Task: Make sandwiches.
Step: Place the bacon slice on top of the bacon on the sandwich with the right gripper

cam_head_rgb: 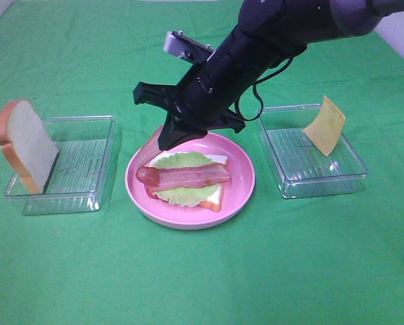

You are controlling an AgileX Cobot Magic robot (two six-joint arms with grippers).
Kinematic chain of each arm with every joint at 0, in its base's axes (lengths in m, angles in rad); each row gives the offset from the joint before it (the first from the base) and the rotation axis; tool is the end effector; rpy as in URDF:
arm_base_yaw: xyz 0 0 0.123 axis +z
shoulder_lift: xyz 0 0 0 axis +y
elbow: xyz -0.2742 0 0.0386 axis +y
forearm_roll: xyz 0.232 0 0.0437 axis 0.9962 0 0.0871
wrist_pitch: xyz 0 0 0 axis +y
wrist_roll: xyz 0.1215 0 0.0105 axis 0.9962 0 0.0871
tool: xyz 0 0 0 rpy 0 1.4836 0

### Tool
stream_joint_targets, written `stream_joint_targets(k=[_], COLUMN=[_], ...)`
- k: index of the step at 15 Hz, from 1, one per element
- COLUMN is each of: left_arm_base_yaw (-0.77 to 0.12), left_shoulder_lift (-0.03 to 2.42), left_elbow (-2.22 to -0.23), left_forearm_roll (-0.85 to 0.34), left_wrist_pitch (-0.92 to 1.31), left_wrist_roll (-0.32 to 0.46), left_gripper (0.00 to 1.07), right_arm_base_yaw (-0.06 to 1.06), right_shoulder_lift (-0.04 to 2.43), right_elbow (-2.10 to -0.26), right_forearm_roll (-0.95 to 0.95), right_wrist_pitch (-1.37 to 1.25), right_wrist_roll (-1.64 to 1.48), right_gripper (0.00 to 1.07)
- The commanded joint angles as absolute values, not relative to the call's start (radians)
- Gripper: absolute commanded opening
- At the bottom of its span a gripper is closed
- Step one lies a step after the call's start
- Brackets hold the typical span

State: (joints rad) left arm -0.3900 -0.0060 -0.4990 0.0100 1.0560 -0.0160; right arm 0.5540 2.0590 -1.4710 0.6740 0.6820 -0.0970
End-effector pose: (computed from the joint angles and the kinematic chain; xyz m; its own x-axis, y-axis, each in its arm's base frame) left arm 0.0156 -0.0053 0.2558 -0.4178 0.1598 -0.8944 0.3684 0.9297 -0.0060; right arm 0.3439 0.2692 0.1566 -0.9531 -0.1115 -0.2814 -0.2497 0.8151 0.5227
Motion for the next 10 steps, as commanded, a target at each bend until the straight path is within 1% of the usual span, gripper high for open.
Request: stream_joint_targets(k=[1,6,7,8,9,10], left_arm_base_yaw=[-0.391,-0.391,-0.391,-0.391,-0.391,-0.391], left_shoulder_lift=[-0.026,-0.026,-0.026,-0.026,-0.026,-0.026], left_elbow=[-0.498,-0.498,-0.498,-0.498,-0.498,-0.498], left_forearm_roll=[0.006,0.006,0.006,0.006,0.006,0.006], left_wrist_pitch=[1.044,1.044,1.044,1.044,1.044,1.044], left_wrist_roll=[-0.017,-0.017,-0.017,-0.017,-0.017,-0.017], left_gripper=[0.83,0.83,0.83,0.83,0.83,0.83], right_arm_base_yaw=[0.519,0.511,0.511,0.511,0.511,0.511], right_shoulder_lift=[2.051,2.051,2.051,2.051,2.05,2.05], right_elbow=[-1.468,-1.468,-1.468,-1.468,-1.468,-1.468], right_forearm_roll=[0.582,0.415,0.392,0.375,0.36,0.354], right_wrist_pitch=[0.706,0.732,0.741,0.744,0.743,0.743], right_wrist_roll=[-0.048,0.066,0.076,0.089,0.091,0.091], right_gripper=[0.0,0.0,0.02,0.08,0.18,0.34])
